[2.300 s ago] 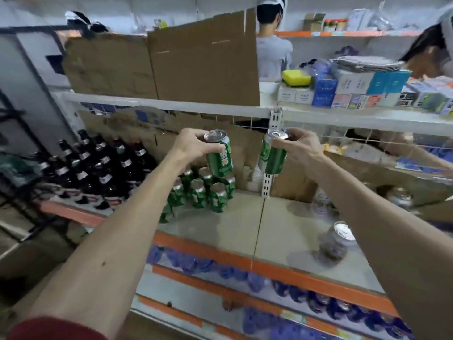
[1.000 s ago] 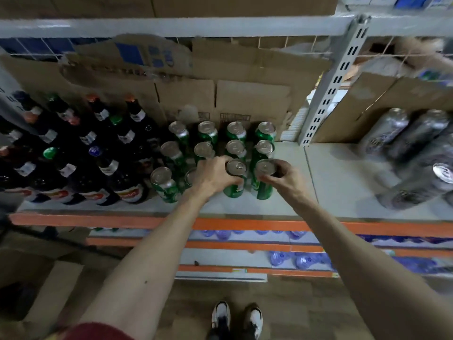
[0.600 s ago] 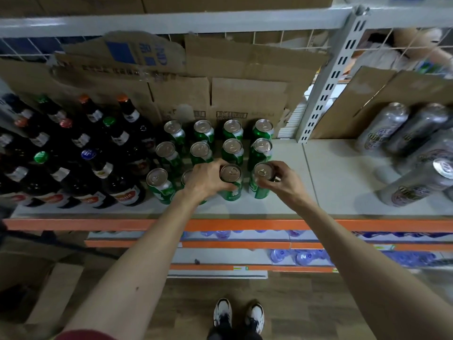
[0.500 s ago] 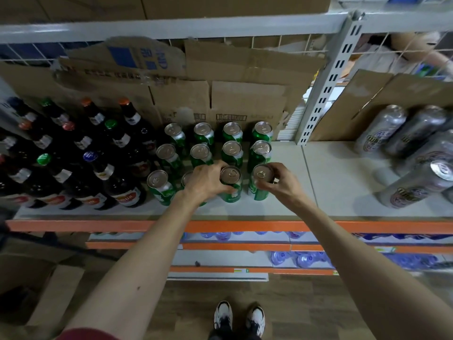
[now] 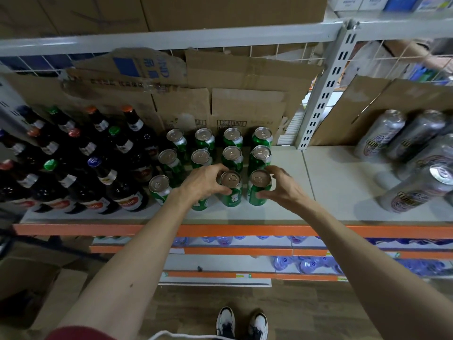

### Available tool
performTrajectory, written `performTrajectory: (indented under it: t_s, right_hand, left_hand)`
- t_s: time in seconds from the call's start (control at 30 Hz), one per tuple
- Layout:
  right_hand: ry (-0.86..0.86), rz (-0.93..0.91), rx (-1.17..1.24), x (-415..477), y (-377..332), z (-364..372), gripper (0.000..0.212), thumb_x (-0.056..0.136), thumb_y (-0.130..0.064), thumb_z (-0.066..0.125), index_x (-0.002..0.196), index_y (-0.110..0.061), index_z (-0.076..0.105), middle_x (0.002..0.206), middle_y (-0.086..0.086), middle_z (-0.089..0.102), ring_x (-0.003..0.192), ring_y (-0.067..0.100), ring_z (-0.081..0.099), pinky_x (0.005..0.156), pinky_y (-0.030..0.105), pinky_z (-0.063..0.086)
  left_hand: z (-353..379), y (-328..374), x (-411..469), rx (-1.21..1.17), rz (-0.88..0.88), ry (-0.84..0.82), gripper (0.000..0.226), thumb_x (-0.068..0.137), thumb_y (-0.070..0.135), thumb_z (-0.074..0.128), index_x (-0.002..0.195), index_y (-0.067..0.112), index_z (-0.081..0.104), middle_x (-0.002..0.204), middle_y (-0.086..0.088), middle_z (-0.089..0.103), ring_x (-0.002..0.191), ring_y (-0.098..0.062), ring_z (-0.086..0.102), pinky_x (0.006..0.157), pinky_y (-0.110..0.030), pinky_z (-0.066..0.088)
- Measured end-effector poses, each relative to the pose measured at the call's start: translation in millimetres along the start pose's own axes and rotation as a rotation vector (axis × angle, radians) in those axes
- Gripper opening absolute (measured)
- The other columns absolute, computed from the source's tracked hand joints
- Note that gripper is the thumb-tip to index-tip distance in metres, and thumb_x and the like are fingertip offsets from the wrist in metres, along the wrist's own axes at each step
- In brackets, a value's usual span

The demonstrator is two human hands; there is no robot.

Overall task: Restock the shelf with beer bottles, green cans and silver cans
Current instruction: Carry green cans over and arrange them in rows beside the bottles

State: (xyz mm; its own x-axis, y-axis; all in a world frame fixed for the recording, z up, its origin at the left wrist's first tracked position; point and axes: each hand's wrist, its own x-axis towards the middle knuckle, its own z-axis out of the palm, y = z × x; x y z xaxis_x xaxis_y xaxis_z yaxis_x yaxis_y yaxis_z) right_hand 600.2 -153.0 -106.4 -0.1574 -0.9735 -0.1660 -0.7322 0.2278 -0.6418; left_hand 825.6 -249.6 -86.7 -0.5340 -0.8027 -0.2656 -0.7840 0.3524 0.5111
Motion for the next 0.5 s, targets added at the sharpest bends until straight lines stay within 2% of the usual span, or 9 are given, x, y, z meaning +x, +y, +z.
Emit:
performTrajectory:
  t_s: [0.1,0.23,0.37,0.5]
  right_hand:
    - [-0.078,-0.054,0.027,1,-1,-9,0.067,0.075,-0.013,0.077,0.135,-0.02,0.049,0.129,0.007,0.061,0.115,0.026,0.057,0.09,0.035,0.048]
    - [0.058,0.004,-0.002,-4,0,-9,0.057,0.07,-0.022,0.083,0.12,-0.014,0.057,0.113,0.008,0.067,0.102,0.025,0.061,0.081,0.034,0.049]
    - [0.096,0.023,-0.008,-9,-2,-7,0.056,0.071,-0.024,0.083,0.121,-0.013,0.06,0.113,0.01,0.068,0.102,0.028,0.062,0.081,0.037,0.051]
    - [0.093,0.007,-0.038,-12,-6,-8,0.053,0.074,-0.024,0.082,0.122,-0.015,0.062,0.114,0.01,0.07,0.103,0.029,0.063,0.082,0.038,0.051]
  left_hand:
    - [5,6,0,-0.001,0.017,0.019,0.079,0.065,0.049,0.085,0.133,0.025,0.054,0.124,0.001,0.066,0.112,-0.02,0.062,0.095,-0.042,0.051]
    - [5,5,1,-0.024,0.027,0.013,0.067,0.068,0.04,0.086,0.127,0.025,0.059,0.116,0.003,0.068,0.105,-0.017,0.063,0.092,-0.042,0.052]
    - [1,3,0,-0.049,0.041,-0.023,0.064,0.069,0.035,0.086,0.127,0.027,0.06,0.116,0.006,0.069,0.106,-0.014,0.063,0.094,-0.042,0.051]
    - [3,3,1,-0.025,0.053,-0.021,0.066,0.069,0.039,0.085,0.129,0.03,0.058,0.119,0.006,0.068,0.108,-0.015,0.062,0.094,-0.044,0.051]
